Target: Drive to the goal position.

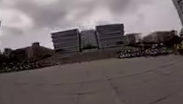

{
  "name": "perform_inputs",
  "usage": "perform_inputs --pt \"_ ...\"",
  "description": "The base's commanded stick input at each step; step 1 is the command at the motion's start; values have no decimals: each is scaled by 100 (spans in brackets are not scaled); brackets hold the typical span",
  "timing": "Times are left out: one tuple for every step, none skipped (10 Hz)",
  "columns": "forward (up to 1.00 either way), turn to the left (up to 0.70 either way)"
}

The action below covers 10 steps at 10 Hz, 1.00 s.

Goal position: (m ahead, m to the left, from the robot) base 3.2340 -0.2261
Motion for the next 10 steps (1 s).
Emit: perform_inputs --pt "100 0" --pt "100 0" --pt "100 0" --pt "100 0" --pt "100 -22" --pt "100 -30" --pt "100 -8" --pt "100 0" --pt "100 0" --pt "100 -7"
